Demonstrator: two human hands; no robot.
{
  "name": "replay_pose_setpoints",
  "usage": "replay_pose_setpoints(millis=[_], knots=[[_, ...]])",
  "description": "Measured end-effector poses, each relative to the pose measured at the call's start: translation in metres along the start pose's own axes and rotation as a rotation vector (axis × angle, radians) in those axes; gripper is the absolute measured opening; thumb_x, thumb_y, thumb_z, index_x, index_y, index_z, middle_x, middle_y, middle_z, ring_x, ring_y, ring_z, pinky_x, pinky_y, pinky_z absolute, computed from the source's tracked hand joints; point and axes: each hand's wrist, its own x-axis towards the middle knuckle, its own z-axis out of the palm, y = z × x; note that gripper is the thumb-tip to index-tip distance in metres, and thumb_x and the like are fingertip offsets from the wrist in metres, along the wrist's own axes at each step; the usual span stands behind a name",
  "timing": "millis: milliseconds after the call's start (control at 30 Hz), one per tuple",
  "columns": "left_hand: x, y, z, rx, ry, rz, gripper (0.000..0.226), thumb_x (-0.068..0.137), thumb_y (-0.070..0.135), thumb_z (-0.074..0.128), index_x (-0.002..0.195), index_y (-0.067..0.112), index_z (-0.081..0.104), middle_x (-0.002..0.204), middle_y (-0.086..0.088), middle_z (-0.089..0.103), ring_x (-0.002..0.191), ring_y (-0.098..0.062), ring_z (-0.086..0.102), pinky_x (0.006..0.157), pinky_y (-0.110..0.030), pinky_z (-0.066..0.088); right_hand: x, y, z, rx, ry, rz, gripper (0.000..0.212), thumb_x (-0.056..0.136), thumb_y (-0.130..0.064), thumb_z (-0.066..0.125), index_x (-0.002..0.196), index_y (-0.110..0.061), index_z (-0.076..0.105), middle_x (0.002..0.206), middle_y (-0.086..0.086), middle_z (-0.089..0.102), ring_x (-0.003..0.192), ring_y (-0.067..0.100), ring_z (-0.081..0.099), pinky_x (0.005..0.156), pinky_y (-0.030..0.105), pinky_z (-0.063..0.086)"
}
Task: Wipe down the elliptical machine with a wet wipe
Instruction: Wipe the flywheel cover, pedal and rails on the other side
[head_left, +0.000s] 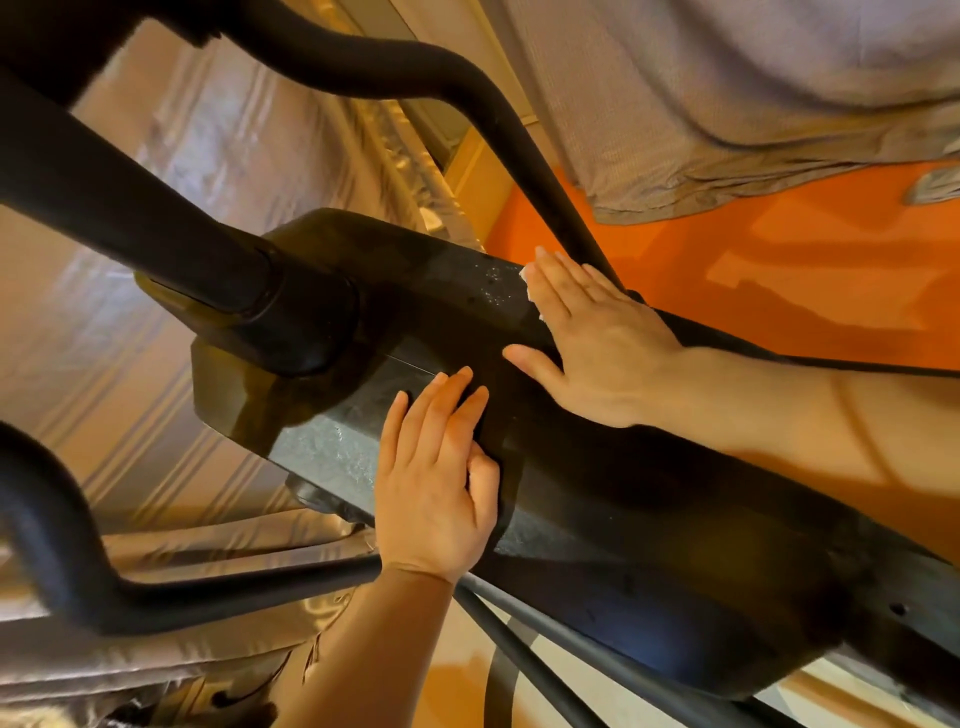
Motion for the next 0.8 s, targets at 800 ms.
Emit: replay_pose_setpoints(millis=[800], knots=[[0.0, -0.001, 0.002, -0.041, 0.031, -0.015, 0.044, 0.092, 0.021, 0.04, 0.129, 0.011, 0.062, 0.142, -0.005, 0.055, 0.14, -0.021, 0.042, 0.122, -0.042, 0.021, 0.052, -0.023, 0.002, 0.025, 0.041, -0.165, 0.072, 0.099, -0.056, 0.005, 0.156, -0.012, -0.001, 0.163, 0.005, -0.008, 0.149, 0.016, -0.012, 0.121, 0.029, -0.007]])
